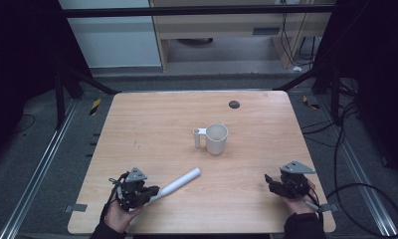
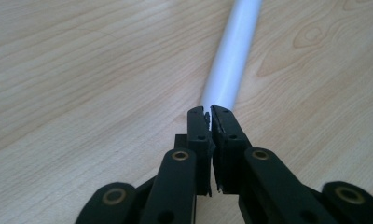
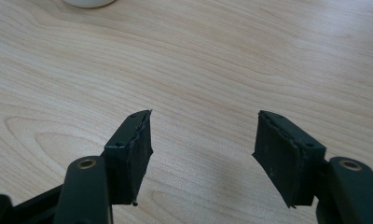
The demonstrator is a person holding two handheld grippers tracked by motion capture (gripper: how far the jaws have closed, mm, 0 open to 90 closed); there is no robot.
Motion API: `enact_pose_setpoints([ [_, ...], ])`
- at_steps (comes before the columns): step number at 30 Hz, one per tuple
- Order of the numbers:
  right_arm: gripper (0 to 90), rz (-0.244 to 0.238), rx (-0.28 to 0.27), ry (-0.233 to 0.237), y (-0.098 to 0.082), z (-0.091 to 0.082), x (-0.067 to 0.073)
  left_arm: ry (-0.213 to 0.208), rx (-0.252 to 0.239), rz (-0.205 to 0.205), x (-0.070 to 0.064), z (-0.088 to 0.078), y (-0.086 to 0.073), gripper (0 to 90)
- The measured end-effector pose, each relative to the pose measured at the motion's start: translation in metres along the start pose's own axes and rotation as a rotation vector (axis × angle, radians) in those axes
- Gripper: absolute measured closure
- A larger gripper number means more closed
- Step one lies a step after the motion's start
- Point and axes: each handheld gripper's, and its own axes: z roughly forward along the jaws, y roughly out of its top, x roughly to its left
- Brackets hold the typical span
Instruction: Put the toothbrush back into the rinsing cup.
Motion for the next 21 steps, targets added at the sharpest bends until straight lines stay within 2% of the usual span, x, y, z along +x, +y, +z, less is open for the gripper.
enact_pose_setpoints([
  [9,36.7,-0.009,0.005,-0.003,0.000,0.001,-0.001,-0.032,0.064,0.027,-0.005,0.008,-0.001,87.0],
  [13,36.6,-0.004,0.010,0.000,0.000,0.001,0.000,-0.031,0.087,0.035,-0.004,0.011,-0.002,87.0],
  [21,36.5,-0.006,0.016,-0.004,-0.001,0.002,0.000,-0.015,0.099,0.022,-0.002,0.013,-0.003,87.4],
])
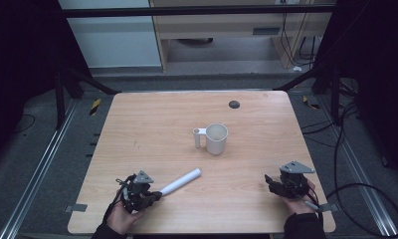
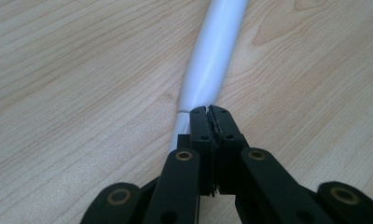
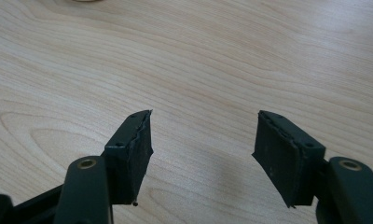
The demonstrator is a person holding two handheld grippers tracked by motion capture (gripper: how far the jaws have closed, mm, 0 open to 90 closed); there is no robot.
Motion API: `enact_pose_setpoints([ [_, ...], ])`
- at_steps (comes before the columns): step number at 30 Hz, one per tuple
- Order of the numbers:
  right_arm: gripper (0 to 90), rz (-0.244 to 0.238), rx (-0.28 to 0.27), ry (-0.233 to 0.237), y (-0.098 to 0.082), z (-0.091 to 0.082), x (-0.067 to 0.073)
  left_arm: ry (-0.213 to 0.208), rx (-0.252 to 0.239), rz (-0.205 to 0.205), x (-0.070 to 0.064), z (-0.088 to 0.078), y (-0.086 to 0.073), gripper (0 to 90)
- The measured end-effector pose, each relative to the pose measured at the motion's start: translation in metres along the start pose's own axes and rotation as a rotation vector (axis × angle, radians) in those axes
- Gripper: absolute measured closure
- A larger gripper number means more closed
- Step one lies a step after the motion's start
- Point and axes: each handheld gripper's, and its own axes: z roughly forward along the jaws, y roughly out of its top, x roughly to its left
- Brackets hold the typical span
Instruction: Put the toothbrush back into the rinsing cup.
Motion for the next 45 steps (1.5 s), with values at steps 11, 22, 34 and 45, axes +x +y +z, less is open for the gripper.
enact_pose_setpoints([
  [11,36.5,-0.002,0.002,0.001,0.000,0.001,0.000,0.039,-0.009,-0.029,0.009,0.000,-0.001,87.6],
  [22,36.5,0.001,0.002,0.001,0.000,0.001,0.001,0.080,-0.026,-0.059,0.020,0.003,0.001,88.4],
  [34,36.5,-0.007,0.002,0.000,0.000,0.001,0.001,0.108,-0.044,-0.059,0.026,0.011,0.011,88.7],
  [45,36.6,-0.006,0.005,0.001,0.001,0.002,0.001,0.133,-0.072,-0.072,0.034,0.016,0.021,88.7],
])
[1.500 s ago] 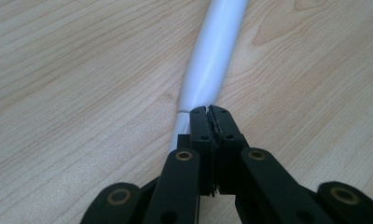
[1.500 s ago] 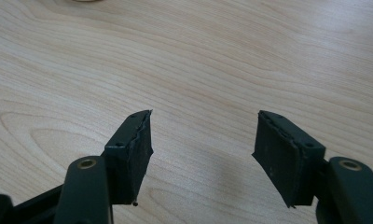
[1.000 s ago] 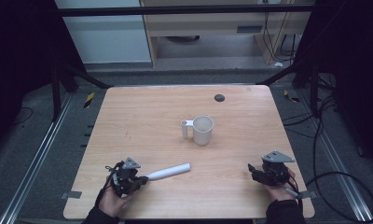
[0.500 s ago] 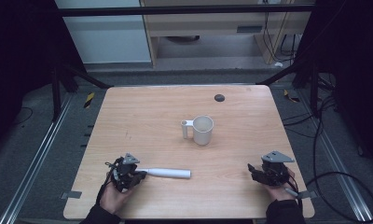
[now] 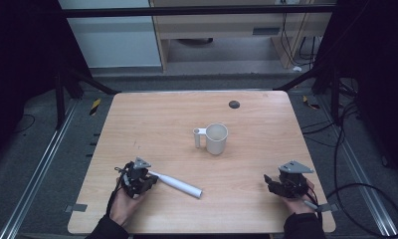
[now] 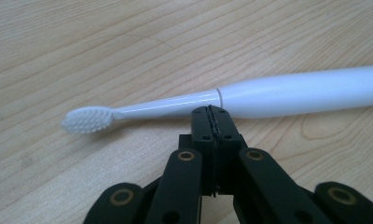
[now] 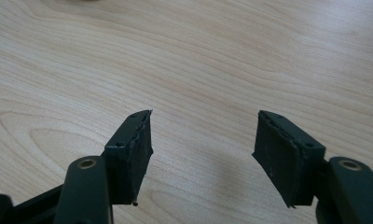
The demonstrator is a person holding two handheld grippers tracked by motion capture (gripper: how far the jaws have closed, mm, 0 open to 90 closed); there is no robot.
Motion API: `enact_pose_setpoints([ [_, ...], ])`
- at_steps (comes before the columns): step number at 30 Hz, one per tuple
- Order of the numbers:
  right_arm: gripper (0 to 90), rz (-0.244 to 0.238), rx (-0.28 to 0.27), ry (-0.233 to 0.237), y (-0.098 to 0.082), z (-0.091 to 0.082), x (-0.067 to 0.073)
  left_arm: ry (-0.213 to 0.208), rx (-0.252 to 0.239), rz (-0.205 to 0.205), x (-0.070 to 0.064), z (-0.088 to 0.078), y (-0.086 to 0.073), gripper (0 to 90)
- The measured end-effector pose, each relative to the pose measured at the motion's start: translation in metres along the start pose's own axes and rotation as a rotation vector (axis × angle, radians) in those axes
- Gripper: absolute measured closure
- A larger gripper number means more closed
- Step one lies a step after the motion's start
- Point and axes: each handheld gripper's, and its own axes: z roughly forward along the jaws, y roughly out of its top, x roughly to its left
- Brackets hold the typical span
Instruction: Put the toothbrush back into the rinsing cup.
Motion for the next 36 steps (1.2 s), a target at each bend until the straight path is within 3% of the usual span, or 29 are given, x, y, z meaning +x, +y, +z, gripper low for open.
enact_pose_setpoints([
  [17,36.7,-0.001,-0.003,0.003,0.000,0.001,0.000,0.027,-0.025,0.002,0.002,0.012,0.014,88.7],
  [36,36.8,-0.001,-0.003,0.004,0.000,0.001,0.000,0.012,-0.035,0.037,-0.007,0.027,0.033,88.8],
])
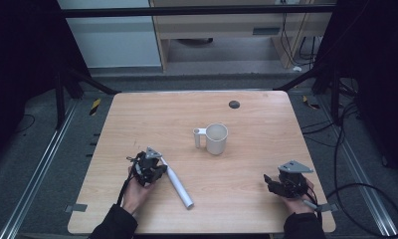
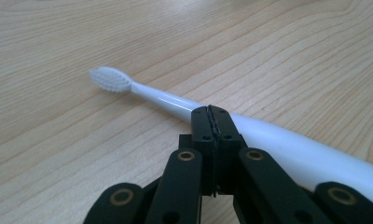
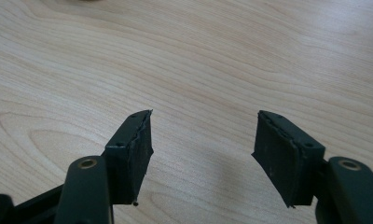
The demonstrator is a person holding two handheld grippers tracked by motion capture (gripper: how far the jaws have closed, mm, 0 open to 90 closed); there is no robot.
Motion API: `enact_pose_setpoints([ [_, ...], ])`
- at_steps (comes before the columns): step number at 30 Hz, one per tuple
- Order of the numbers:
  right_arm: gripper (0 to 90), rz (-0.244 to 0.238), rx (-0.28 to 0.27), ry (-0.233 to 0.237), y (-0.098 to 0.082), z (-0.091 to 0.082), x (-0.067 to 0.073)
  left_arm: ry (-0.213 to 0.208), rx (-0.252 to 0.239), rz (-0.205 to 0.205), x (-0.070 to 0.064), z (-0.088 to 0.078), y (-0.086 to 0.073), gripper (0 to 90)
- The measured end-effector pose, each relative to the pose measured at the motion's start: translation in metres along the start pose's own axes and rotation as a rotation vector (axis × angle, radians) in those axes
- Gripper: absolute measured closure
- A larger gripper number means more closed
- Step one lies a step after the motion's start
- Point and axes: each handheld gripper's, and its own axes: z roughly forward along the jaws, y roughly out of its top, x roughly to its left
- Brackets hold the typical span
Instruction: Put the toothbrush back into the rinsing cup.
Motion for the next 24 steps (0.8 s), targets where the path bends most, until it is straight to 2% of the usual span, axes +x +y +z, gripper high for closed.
enact_pose_setpoints([
  [6,36.9,-0.003,-0.002,-0.006,0.000,-0.001,-0.001,0.006,-0.020,-0.002,0.000,-0.007,0.001,88.7],
  [7,37.0,0.001,-0.004,-0.005,0.000,-0.001,0.000,-0.001,-0.043,-0.011,0.001,-0.013,0.002,88.7],
  [12,37.4,-0.001,-0.006,-0.008,0.000,-0.002,0.000,-0.035,-0.084,-0.015,-0.004,-0.026,0.002,88.7],
  [14,37.5,-0.003,-0.005,-0.009,0.000,-0.002,0.000,-0.054,-0.100,-0.005,-0.011,-0.031,0.003,88.7],
  [15,37.5,-0.004,-0.006,-0.007,0.000,-0.002,0.000,-0.077,-0.101,0.013,-0.019,-0.033,0.004,88.7],
  [16,37.5,-0.004,-0.006,-0.007,0.000,-0.002,0.000,-0.077,-0.101,0.013,-0.019,-0.033,0.004,88.7],
  [17,37.6,-0.008,-0.008,-0.010,0.000,-0.002,0.000,-0.095,-0.093,0.036,-0.028,-0.032,0.004,88.7],
  [18,37.6,-0.005,-0.006,-0.007,0.000,-0.002,0.000,-0.095,-0.093,0.036,-0.028,-0.032,0.004,88.7],
  [19,37.6,-0.005,-0.006,-0.008,-0.001,-0.002,0.000,-0.113,-0.081,0.056,-0.038,-0.030,0.003,88.8],
  [24,37.7,-0.002,-0.007,-0.006,-0.001,-0.003,0.000,-0.154,-0.046,0.096,-0.054,-0.026,0.000,88.8],
])
